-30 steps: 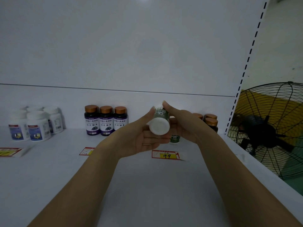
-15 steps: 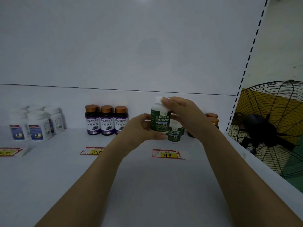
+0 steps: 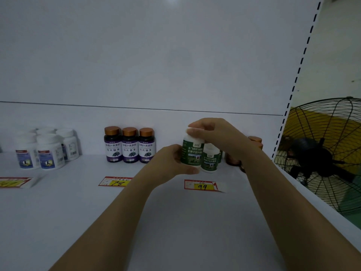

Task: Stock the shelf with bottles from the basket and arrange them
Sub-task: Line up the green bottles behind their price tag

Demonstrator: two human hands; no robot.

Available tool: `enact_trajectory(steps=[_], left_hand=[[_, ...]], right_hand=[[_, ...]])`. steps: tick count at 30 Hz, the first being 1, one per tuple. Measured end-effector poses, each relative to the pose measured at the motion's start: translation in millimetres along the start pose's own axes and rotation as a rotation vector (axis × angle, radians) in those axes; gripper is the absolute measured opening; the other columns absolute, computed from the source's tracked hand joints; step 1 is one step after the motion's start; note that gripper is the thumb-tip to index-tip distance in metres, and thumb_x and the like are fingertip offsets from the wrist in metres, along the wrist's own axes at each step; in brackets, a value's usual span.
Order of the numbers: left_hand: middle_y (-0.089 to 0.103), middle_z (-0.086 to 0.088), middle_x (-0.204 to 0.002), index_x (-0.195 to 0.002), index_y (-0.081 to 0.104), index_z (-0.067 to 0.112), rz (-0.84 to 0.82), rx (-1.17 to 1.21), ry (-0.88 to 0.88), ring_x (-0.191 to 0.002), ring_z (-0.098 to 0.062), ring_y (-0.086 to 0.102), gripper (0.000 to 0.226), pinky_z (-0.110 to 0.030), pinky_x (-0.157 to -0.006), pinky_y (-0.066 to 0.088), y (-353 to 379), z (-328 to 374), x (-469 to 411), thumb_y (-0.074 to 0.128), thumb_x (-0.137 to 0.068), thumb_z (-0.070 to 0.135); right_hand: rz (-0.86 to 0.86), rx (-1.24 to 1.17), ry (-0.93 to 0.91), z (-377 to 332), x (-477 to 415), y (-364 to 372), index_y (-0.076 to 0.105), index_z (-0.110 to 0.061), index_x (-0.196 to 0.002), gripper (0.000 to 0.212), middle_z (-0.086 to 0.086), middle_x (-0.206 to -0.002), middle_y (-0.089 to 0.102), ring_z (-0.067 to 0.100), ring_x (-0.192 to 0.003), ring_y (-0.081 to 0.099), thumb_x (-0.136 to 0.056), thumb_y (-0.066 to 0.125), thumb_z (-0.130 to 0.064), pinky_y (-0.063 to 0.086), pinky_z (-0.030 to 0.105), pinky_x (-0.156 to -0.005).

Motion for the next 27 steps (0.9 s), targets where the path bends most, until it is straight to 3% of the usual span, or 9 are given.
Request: enact_trajectory(steps=[4, 7, 11, 14, 22, 27], left_hand=[[0.052, 0.002, -0.137, -0.135, 0.041, 0.019, 0.093, -0.223, -0.032, -0.120, -0.014, 0.052, 0.068, -0.027, -0.095, 0.042, 2, -11, -5, 0.072, -0.078, 0.040], [0.023, -0.005, -0.156, -0.150, 0.016, 0.012, -0.020, -0.480, -0.135, -0.140, -0.020, 0.028, 0.084, -0.032, -0.109, 0.028, 11, -20, -3, 0.057, -0.087, 0.051], [-0.002, -0.008, -0.159, -0.151, -0.001, 0.008, -0.141, -0.698, -0.200, -0.147, -0.020, 0.002, 0.079, -0.033, -0.117, 0.006, 19, -33, -3, 0.027, -0.095, 0.058], [-0.001, -0.009, -0.159, -0.151, 0.001, 0.008, -0.180, -0.788, -0.181, -0.147, -0.021, 0.001, 0.075, -0.034, -0.119, 0.004, 21, -42, -5, 0.017, -0.097, 0.057], [0.000, -0.010, -0.159, -0.151, 0.004, 0.009, -0.180, -0.864, -0.150, -0.147, -0.022, 0.001, 0.070, -0.036, -0.120, 0.005, 23, -48, -8, 0.013, -0.098, 0.054], [-0.003, -0.008, -0.159, -0.151, 0.000, 0.010, -0.210, -0.897, -0.160, -0.147, -0.021, -0.002, 0.068, -0.035, -0.119, 0.003, 23, -46, -5, 0.010, -0.099, 0.052]], right_hand=[[-0.075, 0.194, 0.026, -21, -26, -10, 0.068, -0.014, -0.110, 0.030, -0.001, -0.101, 0.068, 0.012, -0.088, 0.065, -0.088, 0.065, -0.033, 0.055, 0.028, -0.084], [-0.051, 0.294, 0.029, -30, -48, -11, 0.068, -0.013, -0.110, 0.028, 0.001, -0.109, 0.067, 0.013, -0.094, 0.061, -0.088, 0.065, -0.030, 0.050, 0.027, -0.086], [-0.074, 0.452, 0.017, -26, -68, 3, 0.063, -0.009, -0.119, 0.038, 0.003, -0.123, 0.061, 0.013, -0.102, 0.053, -0.086, 0.067, -0.028, 0.040, 0.021, -0.083], [-0.087, 0.495, 0.038, -11, -76, 18, 0.060, -0.007, -0.123, 0.044, 0.007, -0.126, 0.060, 0.019, -0.113, 0.054, -0.086, 0.069, -0.027, 0.039, 0.020, -0.083], [-0.143, 0.730, 0.004, 11, -80, 42, 0.056, -0.006, -0.126, 0.048, 0.012, -0.127, 0.055, 0.024, -0.118, 0.047, -0.090, 0.061, -0.036, 0.039, 0.027, -0.091], [-0.080, 0.835, 0.016, 12, -78, 36, 0.052, -0.013, -0.131, 0.054, 0.012, -0.128, 0.052, 0.030, -0.121, 0.043, -0.089, 0.058, -0.046, 0.038, 0.036, -0.099]])
Point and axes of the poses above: each hand's wrist, its own x-axis away from the middle knuckle, its own y-axis out of the palm, z = x × y, the point moved 1 cm from there along -x, towards the middle knuckle
